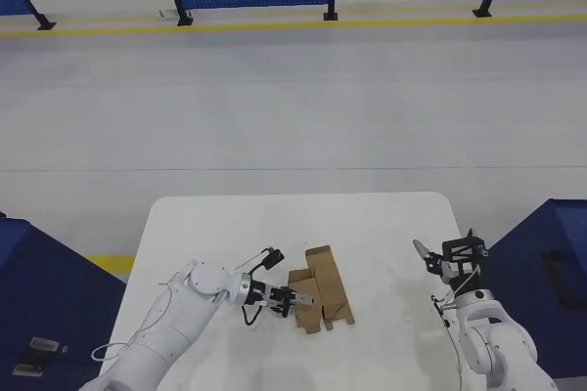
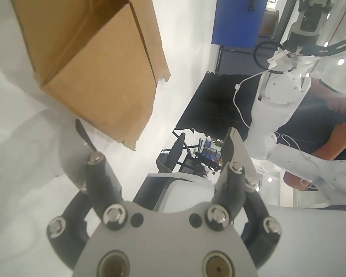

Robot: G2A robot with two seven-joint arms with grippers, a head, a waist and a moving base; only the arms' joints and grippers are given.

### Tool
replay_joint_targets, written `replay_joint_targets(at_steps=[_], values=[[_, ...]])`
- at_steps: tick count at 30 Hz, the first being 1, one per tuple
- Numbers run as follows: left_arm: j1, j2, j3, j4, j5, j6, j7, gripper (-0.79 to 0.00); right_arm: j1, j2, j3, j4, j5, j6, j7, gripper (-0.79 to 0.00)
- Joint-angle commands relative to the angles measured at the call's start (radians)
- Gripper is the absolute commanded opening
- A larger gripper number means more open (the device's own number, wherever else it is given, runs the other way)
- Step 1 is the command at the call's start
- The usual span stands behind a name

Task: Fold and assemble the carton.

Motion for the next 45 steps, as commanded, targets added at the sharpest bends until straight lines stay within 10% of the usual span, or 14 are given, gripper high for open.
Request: replay_joint_targets(at_steps=[1,5,21,32,39,45], values=[[-0.014,-0.01,0.015,0.039,-0.001,0.005,0.018,-0.526,0.0,0.0,0.0,0.0,0.0,0.0,0.0,0.0],[-0.045,-0.027,0.032,0.103,-0.04,-0.014,0.0,-0.668,0.0,0.0,0.0,0.0,0.0,0.0,0.0,0.0],[-0.121,-0.091,0.079,0.288,-0.12,-0.081,-0.011,-0.785,0.0,0.0,0.0,0.0,0.0,0.0,0.0,0.0],[-0.093,-0.055,-0.003,0.224,-0.263,-0.201,-0.09,-0.785,0.004,0.005,0.032,-0.002,0.07,-0.112,0.03,0.0],[0.019,0.035,-0.074,-0.047,-0.261,-0.161,-0.13,-0.785,0.109,0.048,0.128,0.113,0.673,-0.7,0.599,0.0],[0.133,0.104,-0.143,-0.255,-0.257,-0.141,-0.149,-0.785,0.298,0.086,0.016,0.28,1.224,-0.686,1.134,0.0]])
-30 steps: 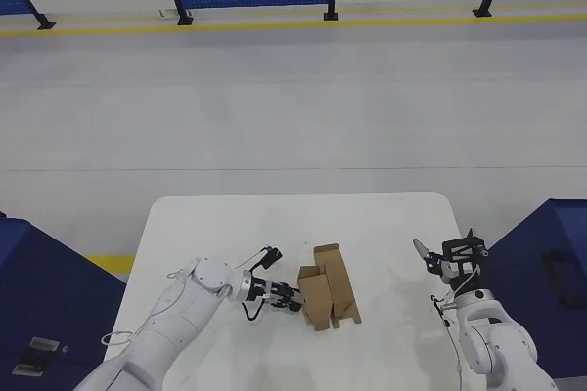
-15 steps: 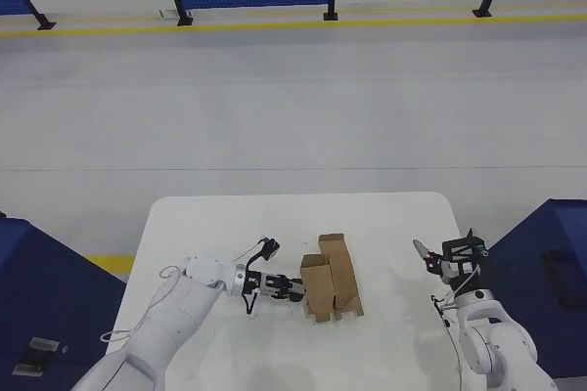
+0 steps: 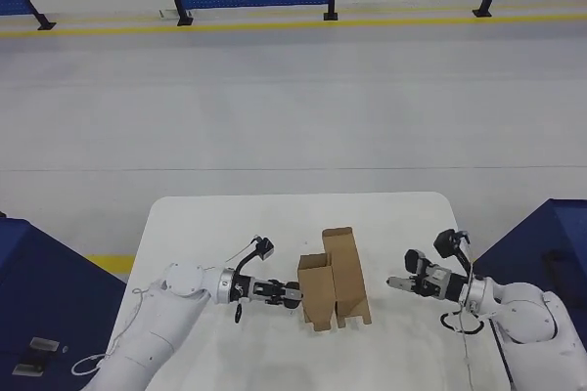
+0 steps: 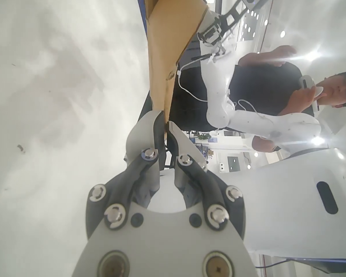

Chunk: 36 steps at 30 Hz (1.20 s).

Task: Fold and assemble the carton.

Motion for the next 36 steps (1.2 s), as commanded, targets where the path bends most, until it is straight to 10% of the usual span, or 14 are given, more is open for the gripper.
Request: replay_joint_targets(at_steps=[1,13,25,32,33,36], values=[[0.033,0.018,-0.015,-0.059,0.005,0.003,-0.002,-0.785,0.057,0.008,-0.053,0.034,0.167,0.09,0.149,0.0],[0.116,0.086,-0.062,-0.219,-0.006,-0.005,0.006,-0.785,0.268,0.071,-0.344,0.188,0.495,0.285,0.344,0.0],[0.081,0.103,0.004,-0.204,-0.04,-0.001,0.001,-0.785,0.338,0.115,-0.544,0.195,0.626,0.279,0.339,-0.785],[0.053,0.109,0.042,-0.182,-0.085,0.019,-0.019,-0.785,0.361,0.124,-0.575,0.206,0.662,0.295,0.355,-0.785],[0.053,0.11,0.044,-0.177,-0.106,0.021,-0.021,0.0,0.359,0.124,-0.574,0.204,0.663,0.297,0.348,-0.785],[0.046,0.118,0.041,-0.179,-0.168,0.048,-0.048,0.0,0.349,0.126,-0.563,0.191,0.671,0.298,0.325,-0.785]])
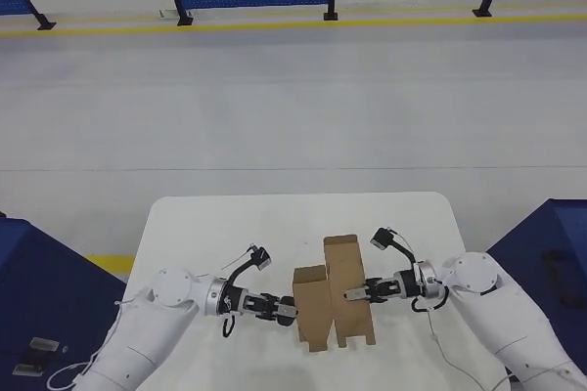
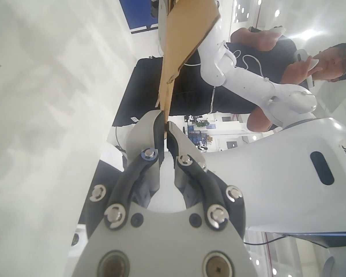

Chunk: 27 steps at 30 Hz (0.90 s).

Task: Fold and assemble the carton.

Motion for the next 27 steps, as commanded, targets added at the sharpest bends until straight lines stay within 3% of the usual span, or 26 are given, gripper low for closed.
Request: replay_joint_targets(at_steps=[1,8,17,21,24,27], values=[[-0.001,0.009,-0.011,-0.01,-0.032,0.013,-0.013,0.0,-0.004,0.003,0.014,0.0,0.016,0.001,-0.001,-0.785],[0.064,0.07,-0.139,-0.014,-0.042,-0.034,0.035,0.0,-0.009,0.02,0.095,0.044,0.027,0.0,-0.025,-0.785],[0.07,0.074,-0.145,0.011,-0.039,-0.044,0.045,0.0,-0.009,0.02,0.102,0.035,0.027,-0.004,-0.043,-0.785],[0.07,0.074,-0.145,0.011,-0.039,-0.044,0.045,0.0,-0.058,0.045,0.24,-0.138,-0.033,-0.112,-0.147,-0.785],[0.07,0.074,-0.145,0.011,-0.039,-0.044,0.045,0.0,-0.137,0.068,0.382,-0.314,0.113,-0.059,-0.117,-0.785],[0.07,0.074,-0.145,0.011,-0.039,-0.044,0.045,0.0,-0.193,0.082,0.484,-0.477,0.157,0.029,-0.108,-0.785]])
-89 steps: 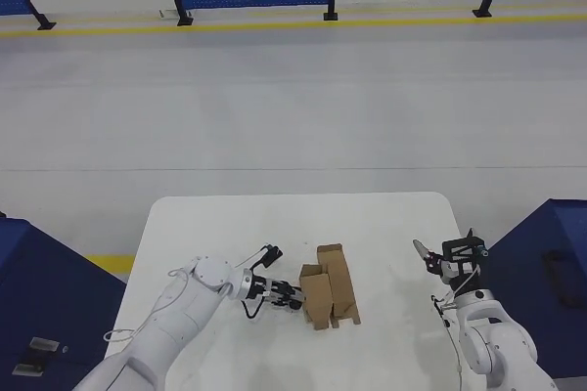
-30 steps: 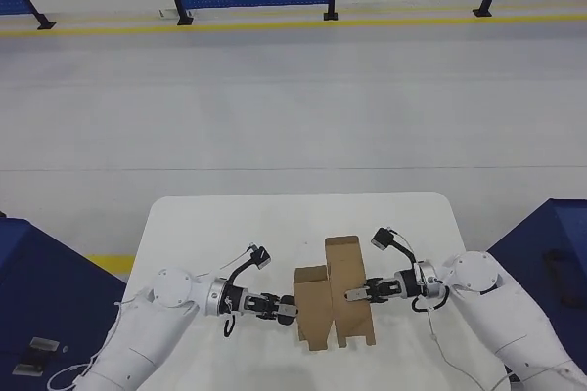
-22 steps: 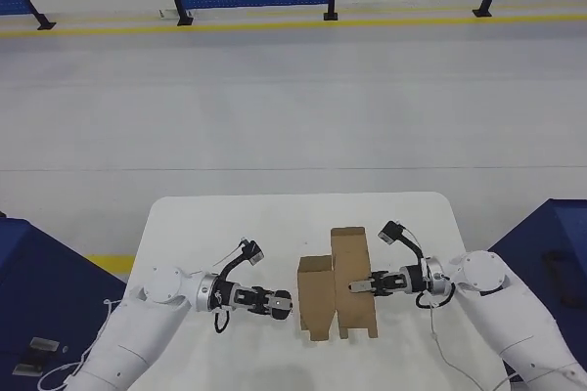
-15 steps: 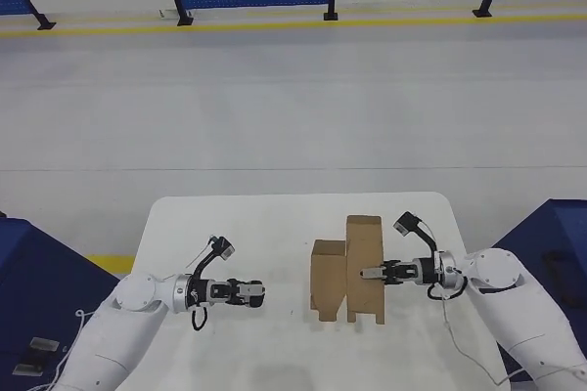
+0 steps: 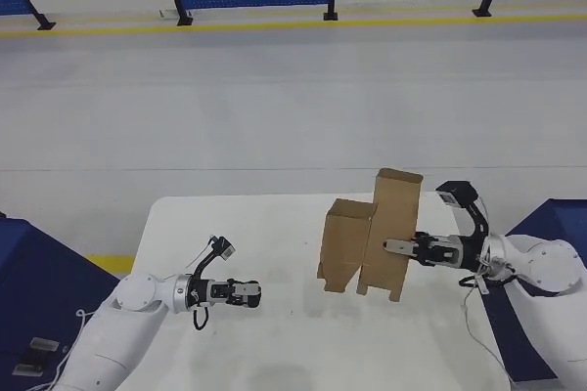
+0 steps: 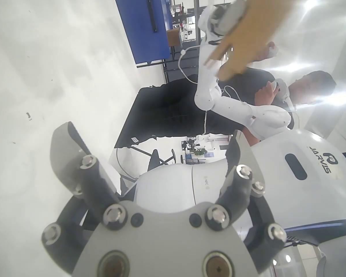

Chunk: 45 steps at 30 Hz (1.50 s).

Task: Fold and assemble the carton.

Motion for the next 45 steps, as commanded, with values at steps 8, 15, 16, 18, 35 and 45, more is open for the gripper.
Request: replay_joint_targets(at_steps=[8,15,16,18,35,45], values=[[0.0,0.0,0.0,0.0,0.0,0.0,0.0,0.0,-0.06,0.008,0.074,-0.285,0.035,0.146,-0.016,-0.785],[0.0,0.0,0.0,0.0,0.0,0.0,0.0,0.0,-0.07,0.005,0.064,-0.286,0.085,0.152,-0.037,-0.785],[0.0,0.0,0.0,0.0,0.0,0.0,0.0,0.0,-0.085,0.003,0.049,-0.273,0.153,0.178,-0.032,-0.785],[0.0,0.0,0.0,0.0,0.0,0.0,0.0,0.0,-0.092,0.0,0.017,-0.242,0.336,0.286,0.012,-0.785],[0.0,0.0,0.0,0.0,0.0,0.0,0.0,0.0,0.064,-0.102,-0.712,-0.023,1.835,1.468,-0.439,-0.785],[0.0,0.0,0.0,0.0,0.0,0.0,0.0,0.0,0.157,-0.093,-0.767,0.013,2.184,1.468,-0.674,-0.785]])
